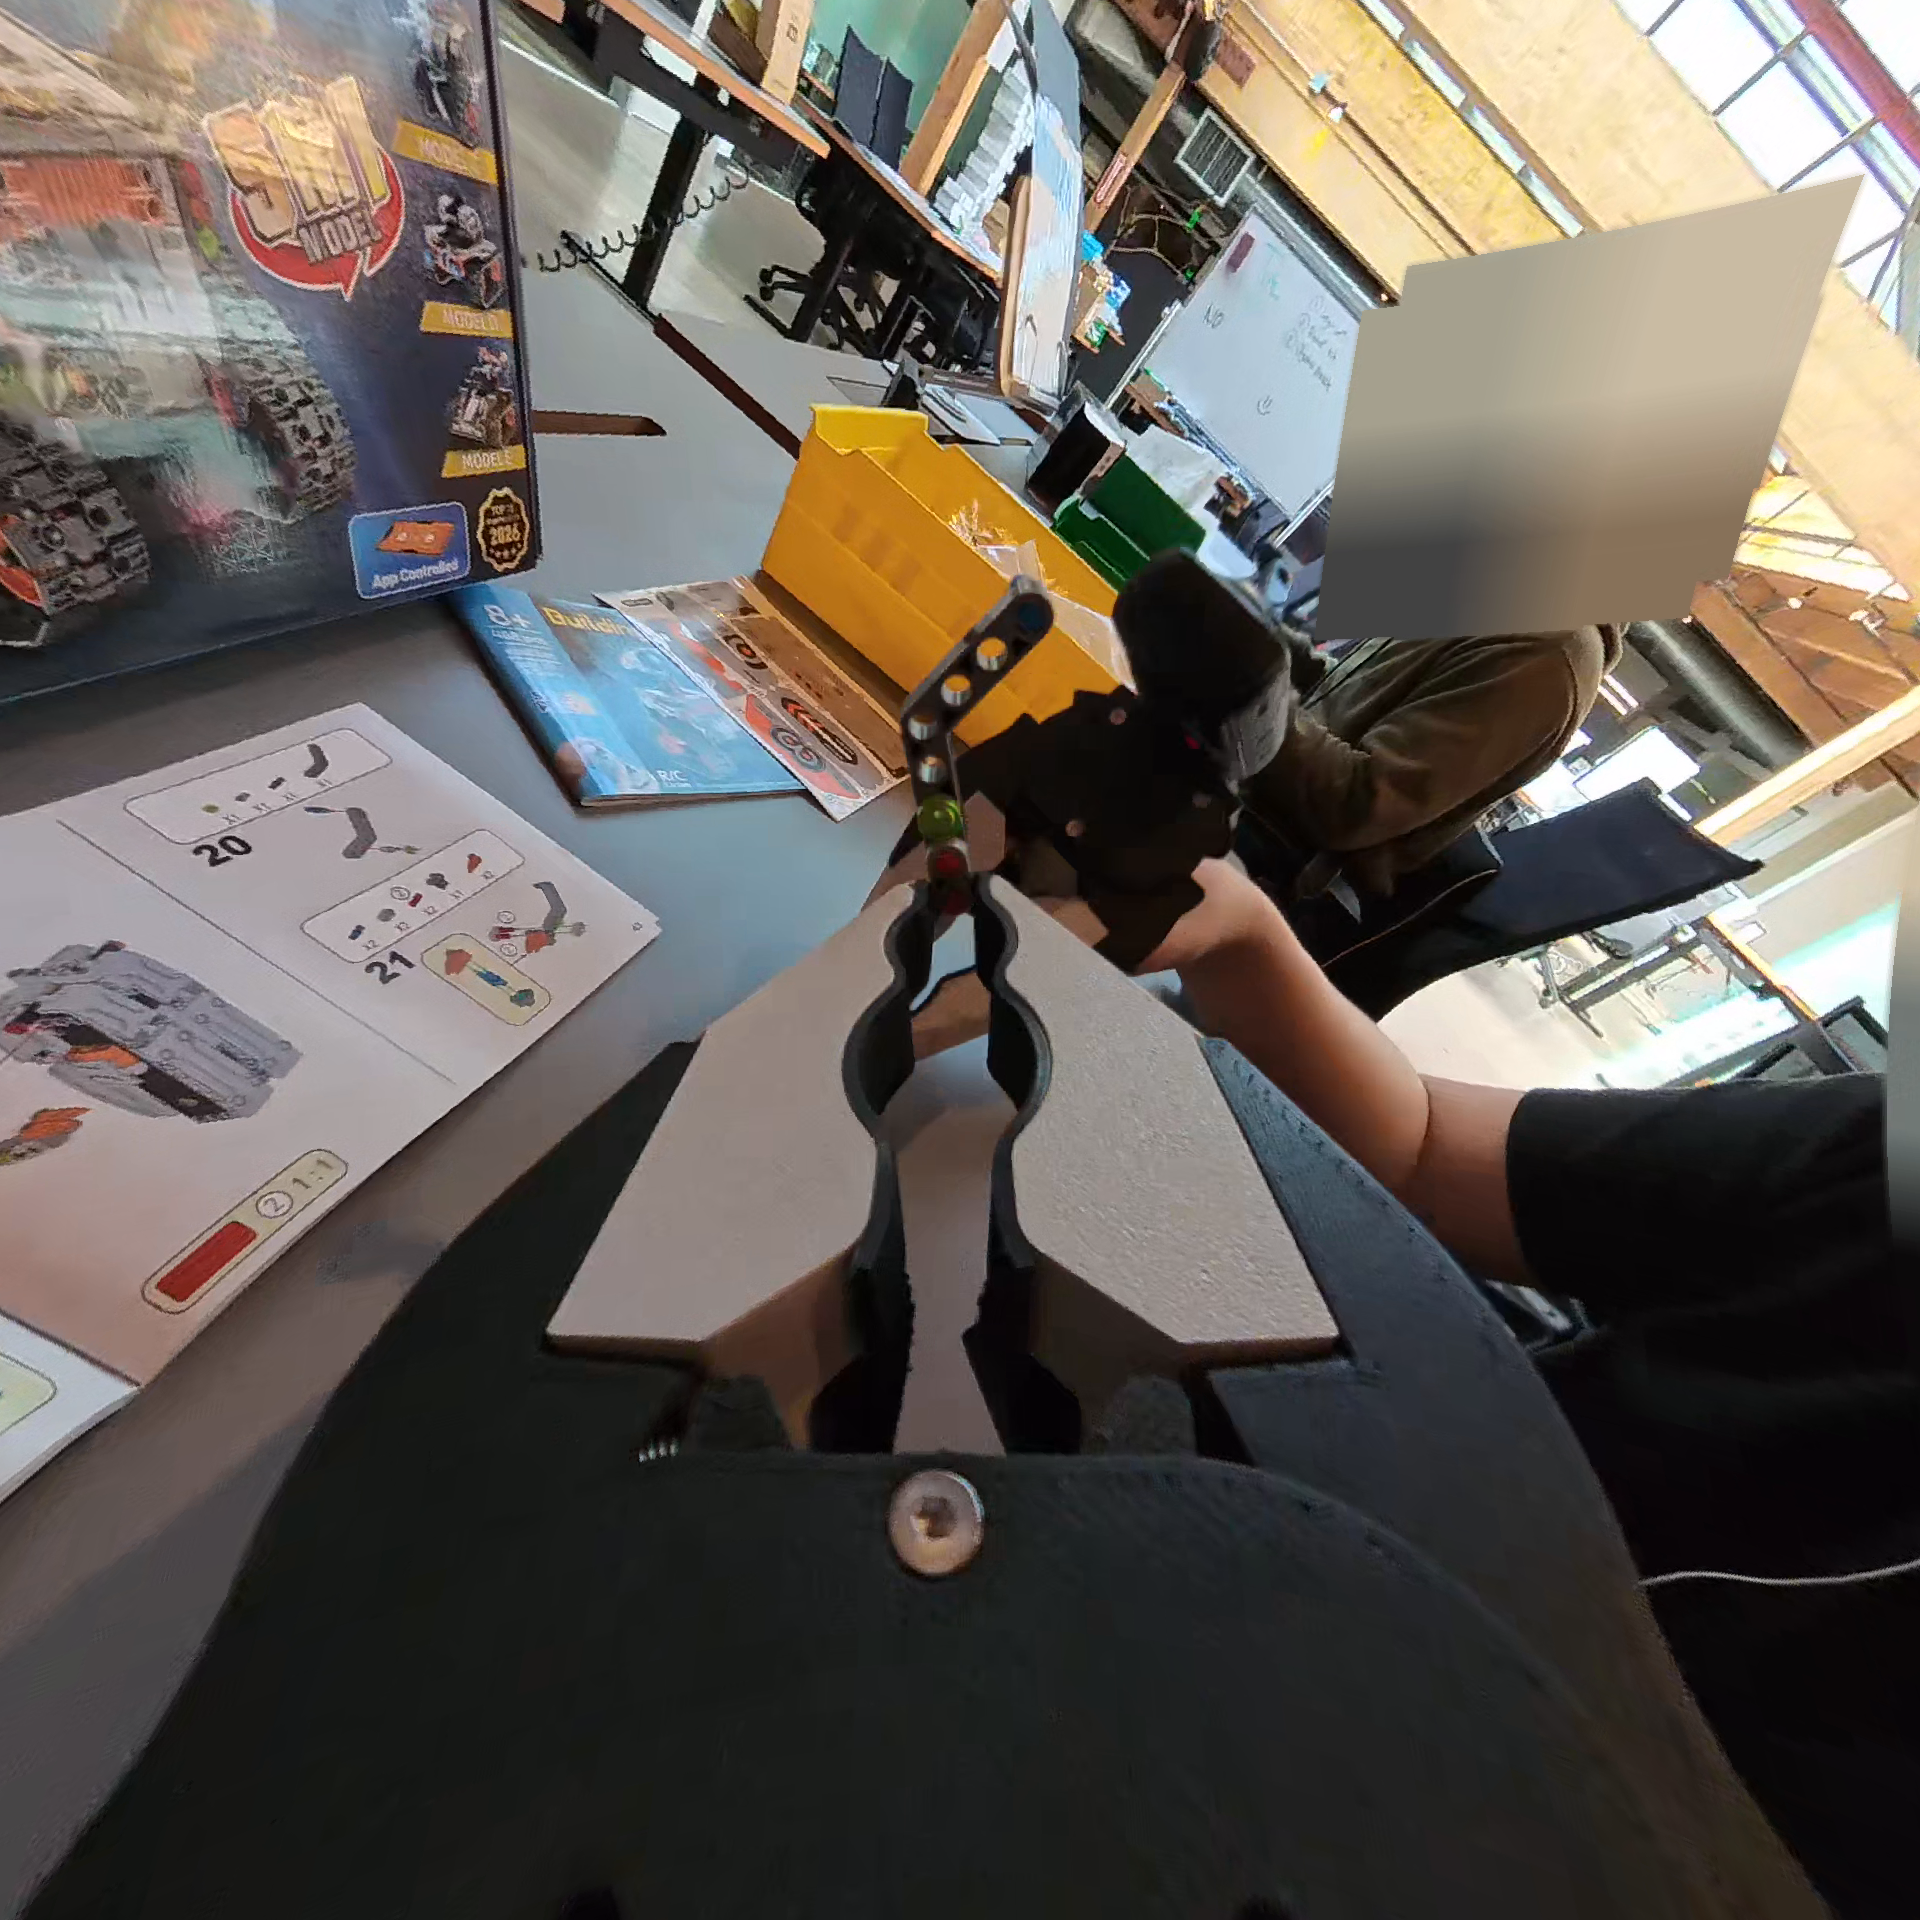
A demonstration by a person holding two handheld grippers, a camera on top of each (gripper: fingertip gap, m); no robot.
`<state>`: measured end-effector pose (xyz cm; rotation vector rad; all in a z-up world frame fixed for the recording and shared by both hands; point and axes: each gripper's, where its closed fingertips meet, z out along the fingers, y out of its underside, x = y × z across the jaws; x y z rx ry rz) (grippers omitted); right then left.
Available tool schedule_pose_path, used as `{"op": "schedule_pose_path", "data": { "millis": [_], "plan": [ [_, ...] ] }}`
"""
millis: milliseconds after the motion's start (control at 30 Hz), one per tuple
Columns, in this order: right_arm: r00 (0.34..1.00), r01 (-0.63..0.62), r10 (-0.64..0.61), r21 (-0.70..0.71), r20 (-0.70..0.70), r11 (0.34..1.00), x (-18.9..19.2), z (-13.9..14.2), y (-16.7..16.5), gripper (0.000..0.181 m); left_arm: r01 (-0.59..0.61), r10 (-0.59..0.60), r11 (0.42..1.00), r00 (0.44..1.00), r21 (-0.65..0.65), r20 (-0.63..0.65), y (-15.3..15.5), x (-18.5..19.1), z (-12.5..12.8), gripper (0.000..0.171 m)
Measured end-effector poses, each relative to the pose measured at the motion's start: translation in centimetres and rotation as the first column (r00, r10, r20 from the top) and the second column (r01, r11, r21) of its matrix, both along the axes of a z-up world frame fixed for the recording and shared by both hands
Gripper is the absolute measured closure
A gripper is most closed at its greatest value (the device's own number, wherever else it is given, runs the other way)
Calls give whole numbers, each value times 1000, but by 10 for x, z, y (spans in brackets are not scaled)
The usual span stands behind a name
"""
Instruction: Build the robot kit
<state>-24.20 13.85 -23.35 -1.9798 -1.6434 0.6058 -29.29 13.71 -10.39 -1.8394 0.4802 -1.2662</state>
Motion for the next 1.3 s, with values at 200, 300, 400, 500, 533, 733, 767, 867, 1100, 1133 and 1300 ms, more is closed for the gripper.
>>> {"op": "schedule_pose_path", "data": {
  "millis": [200, 300, 400, 500, 533, 733, 767, 867, 1100, 1133, 1300],
  "plan": [
    [998, -3, 1, 38, 68, 999, -2, -12, 1, 167, -3, 6, 999, 998, -38, 69, 2, -11, 5, 166],
    [997, 5, -5, 2, 83, 1000, -1, -18, -2, 167, -4, 7, 999, 997, -38, 76, 2, -13, 6, 166],
    [994, 13, -12, -6, 106, 1000, 1, -21, -2, 174, -6, 9, 999, 997, -36, 82, 2, -15, 8, 166],
    [994, 5, -6, 8, 112, 1000, 2, -20, -2, 175, -6, 9, 999, 996, -38, 92, 2, -17, 10, 166],
    [993, 3, -3, 7, 115, 1000, 3, -21, -3, 175, -6, 9, 999, 996, -39, 93, 1, -17, 10, 166],
    [993, -6, 6, 4, 119, 1000, 3, -22, -4, 173, -43, 45, 999, 993, -16, 105, 2, -34, 19, 166],
    [992, -8, 7, 5, 124, 1000, 4, -22, -4, 171, -49, 50, 999, 992, -14, 112, 2, -36, 20, 167],
    [990, -14, 11, 20, 142, 1000, 6, -23, -4, 168, -50, 52, 999, 991, -17, 126, 2, -39, 22, 166],
    [990, -18, 14, 28, 137, 999, 8, -17, -5, 174, -37, 39, 999, 993, -22, 115, 0, -35, 20, 166],
    [992, -15, 11, 27, 129, 1000, 8, -16, -5, 172, -35, 38, 999, 993, -24, 116, 0, -34, 20, 166],
    [990, -11, 8, 22, 138, 1000, 12, -16, -4, 171, -33, 37, 999, 992, -40, 118, 1, -35, 17, 166]
  ]
}}
